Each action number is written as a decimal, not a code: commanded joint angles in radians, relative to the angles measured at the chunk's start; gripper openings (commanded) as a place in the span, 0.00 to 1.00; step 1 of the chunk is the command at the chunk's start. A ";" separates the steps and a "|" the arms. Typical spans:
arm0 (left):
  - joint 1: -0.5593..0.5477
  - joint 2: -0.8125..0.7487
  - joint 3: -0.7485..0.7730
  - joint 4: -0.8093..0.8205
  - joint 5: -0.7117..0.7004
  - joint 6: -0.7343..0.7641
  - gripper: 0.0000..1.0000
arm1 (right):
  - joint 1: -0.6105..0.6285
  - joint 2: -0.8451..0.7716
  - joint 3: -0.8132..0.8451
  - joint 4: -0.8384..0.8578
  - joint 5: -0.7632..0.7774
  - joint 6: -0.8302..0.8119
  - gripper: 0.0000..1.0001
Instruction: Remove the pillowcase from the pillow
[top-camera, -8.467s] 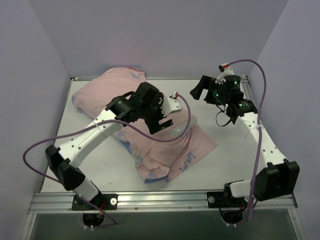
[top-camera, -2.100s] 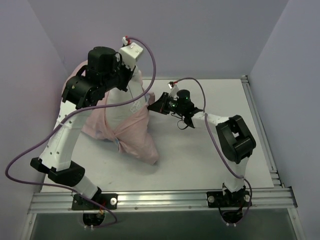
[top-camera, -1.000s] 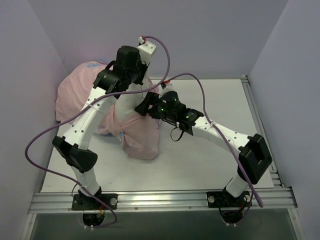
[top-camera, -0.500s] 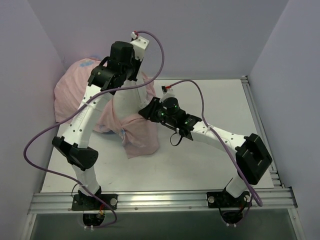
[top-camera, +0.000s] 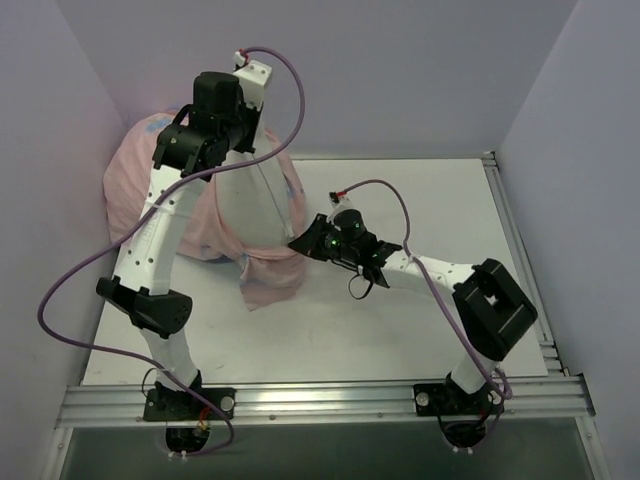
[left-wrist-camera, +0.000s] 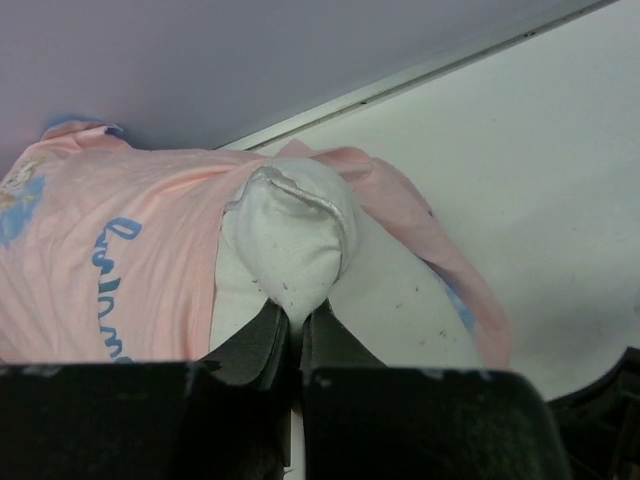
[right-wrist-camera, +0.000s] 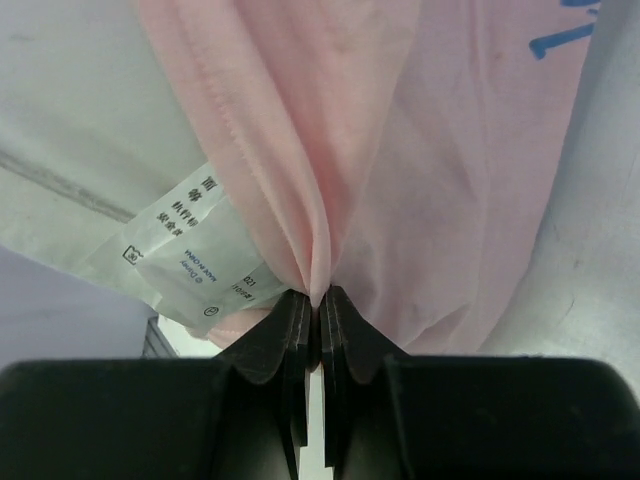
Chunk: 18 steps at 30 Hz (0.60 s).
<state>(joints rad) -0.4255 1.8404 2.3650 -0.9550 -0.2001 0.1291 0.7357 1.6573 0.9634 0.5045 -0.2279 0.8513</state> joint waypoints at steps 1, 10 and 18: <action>0.048 -0.115 0.163 0.182 -0.050 0.000 0.02 | -0.108 0.136 -0.052 -0.049 -0.077 -0.011 0.00; 0.057 -0.214 0.195 0.151 -0.051 0.043 0.02 | -0.177 0.389 0.126 0.040 -0.188 0.040 0.00; 0.067 -0.244 -0.106 0.139 0.054 0.142 0.02 | -0.184 0.256 0.100 0.034 -0.186 -0.018 0.00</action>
<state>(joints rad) -0.3862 1.7168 2.2803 -1.0386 -0.1444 0.1688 0.5636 1.9282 1.1049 0.7734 -0.4969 0.9222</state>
